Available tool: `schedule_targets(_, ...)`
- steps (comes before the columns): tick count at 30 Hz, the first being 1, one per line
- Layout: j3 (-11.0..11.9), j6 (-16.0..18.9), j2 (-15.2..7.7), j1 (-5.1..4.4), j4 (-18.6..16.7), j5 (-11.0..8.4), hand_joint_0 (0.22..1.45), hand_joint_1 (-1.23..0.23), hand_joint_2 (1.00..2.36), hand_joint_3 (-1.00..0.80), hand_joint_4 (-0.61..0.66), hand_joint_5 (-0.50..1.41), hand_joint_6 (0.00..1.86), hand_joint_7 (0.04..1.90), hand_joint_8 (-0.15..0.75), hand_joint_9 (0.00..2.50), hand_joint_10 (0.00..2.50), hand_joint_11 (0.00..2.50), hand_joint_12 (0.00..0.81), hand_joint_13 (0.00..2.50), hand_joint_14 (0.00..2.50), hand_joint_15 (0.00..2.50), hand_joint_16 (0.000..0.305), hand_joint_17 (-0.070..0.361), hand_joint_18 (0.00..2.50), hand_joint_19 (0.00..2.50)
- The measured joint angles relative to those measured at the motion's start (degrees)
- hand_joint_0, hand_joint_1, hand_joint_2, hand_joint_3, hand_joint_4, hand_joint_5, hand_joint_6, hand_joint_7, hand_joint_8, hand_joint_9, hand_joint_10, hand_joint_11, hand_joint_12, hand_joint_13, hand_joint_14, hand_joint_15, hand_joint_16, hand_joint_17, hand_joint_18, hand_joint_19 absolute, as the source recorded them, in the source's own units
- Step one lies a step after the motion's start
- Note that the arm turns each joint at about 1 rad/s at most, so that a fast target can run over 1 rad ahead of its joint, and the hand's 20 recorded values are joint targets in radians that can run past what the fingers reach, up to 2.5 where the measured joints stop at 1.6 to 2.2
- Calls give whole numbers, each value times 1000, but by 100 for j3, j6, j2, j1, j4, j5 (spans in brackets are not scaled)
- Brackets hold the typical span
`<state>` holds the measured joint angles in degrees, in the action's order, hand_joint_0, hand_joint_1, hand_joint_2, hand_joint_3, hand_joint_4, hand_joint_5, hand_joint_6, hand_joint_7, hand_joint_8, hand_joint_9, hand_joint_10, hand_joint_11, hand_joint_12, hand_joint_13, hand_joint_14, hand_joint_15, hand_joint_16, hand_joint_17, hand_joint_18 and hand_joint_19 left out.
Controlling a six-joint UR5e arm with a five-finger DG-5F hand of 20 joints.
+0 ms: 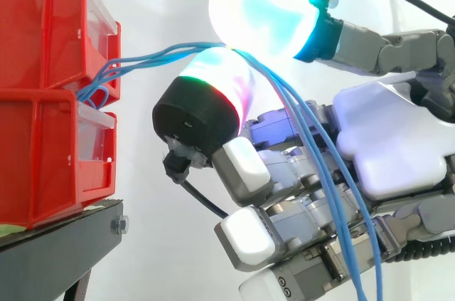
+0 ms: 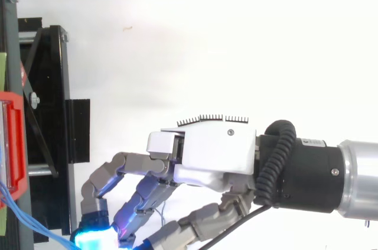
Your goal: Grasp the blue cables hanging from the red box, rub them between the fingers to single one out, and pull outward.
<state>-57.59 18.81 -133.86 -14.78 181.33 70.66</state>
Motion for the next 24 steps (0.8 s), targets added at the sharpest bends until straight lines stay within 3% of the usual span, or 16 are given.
schedule_targets(4, -1, 0, 1, 2, 12, 2, 847, -916, 1000, -500, -188, -179, 982, 1051, 185, 885, 14, 600, 348, 736, 17, 439, 48, 108, 697, 431)
schedule_targets(10, 0, 0, 1, 3, 26, 5, 738, -945, 1000, -500, -144, -177, 977, 861, 185, 898, 12, 608, 350, 758, 16, 434, 49, 110, 741, 384)
schedule_targets(13, 1, 0, 1, 8, 45, 7, 670, -929, 1000, -500, -101, -161, 951, 853, 190, 935, 13, 611, 353, 768, 17, 439, 49, 111, 733, 403)
schedule_targets(24, 1, 0, 1, 10, 60, 9, 526, -672, 1000, -500, -59, -134, 904, 874, 244, 1047, 13, 601, 390, 797, 16, 471, 57, 127, 658, 472)
